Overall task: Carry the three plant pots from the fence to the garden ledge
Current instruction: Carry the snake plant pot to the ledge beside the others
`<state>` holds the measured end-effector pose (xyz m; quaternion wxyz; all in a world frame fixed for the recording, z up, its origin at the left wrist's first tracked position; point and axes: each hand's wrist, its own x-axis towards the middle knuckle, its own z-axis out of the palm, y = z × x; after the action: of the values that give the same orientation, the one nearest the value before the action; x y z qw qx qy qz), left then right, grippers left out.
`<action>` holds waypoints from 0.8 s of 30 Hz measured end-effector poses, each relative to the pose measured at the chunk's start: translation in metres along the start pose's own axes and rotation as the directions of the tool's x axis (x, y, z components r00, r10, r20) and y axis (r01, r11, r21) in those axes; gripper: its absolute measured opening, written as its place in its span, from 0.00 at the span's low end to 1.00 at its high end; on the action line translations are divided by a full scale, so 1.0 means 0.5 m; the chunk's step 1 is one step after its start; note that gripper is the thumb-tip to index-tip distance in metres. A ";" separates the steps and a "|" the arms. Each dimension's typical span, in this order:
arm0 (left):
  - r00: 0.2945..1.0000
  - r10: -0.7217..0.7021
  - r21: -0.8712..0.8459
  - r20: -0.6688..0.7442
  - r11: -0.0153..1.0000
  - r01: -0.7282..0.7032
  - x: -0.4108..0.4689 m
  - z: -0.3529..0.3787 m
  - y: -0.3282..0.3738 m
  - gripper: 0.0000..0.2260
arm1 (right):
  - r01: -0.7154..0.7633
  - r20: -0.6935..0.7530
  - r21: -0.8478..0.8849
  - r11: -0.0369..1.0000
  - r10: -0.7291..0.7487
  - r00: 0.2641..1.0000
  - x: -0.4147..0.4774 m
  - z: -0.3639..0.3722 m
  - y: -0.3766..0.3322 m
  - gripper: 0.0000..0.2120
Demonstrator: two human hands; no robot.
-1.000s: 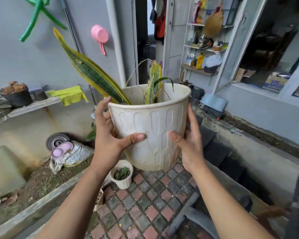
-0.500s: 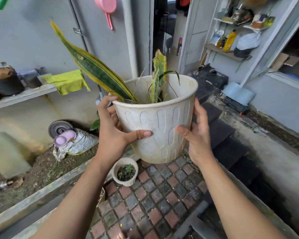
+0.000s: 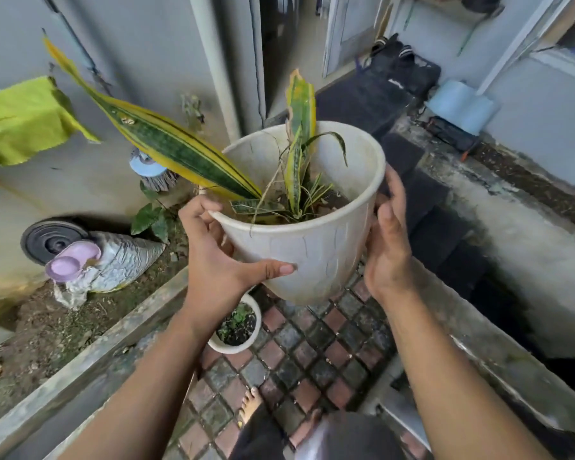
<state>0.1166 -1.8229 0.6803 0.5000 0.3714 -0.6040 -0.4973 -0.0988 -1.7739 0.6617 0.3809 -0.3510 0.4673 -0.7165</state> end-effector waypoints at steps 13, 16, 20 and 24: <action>1.000 -0.026 0.185 -0.014 0.982 0.028 0.107 0.042 -0.647 0.38 | -0.159 0.104 0.127 0.979 0.146 0.984 0.160 -0.183 0.642 0.35; 0.995 -0.068 0.183 -0.071 0.980 0.080 0.096 0.046 -0.807 0.40 | -0.176 0.189 0.153 0.972 0.146 0.971 0.185 -0.221 0.792 0.37; 0.997 -0.038 0.234 -0.064 0.971 0.052 0.070 0.060 -0.990 0.40 | -0.169 0.076 0.114 0.979 0.161 0.984 0.198 -0.276 0.967 0.36; 0.995 -0.054 0.286 -0.089 0.955 0.077 0.042 0.084 -1.129 0.38 | -0.230 -0.061 0.255 0.939 0.253 0.965 0.203 -0.323 1.082 0.53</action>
<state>0.0433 -1.9629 0.1361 0.4474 0.4801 -0.6370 -0.4045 -0.1667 -1.9456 0.1186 0.4843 -0.2073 0.4320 -0.7320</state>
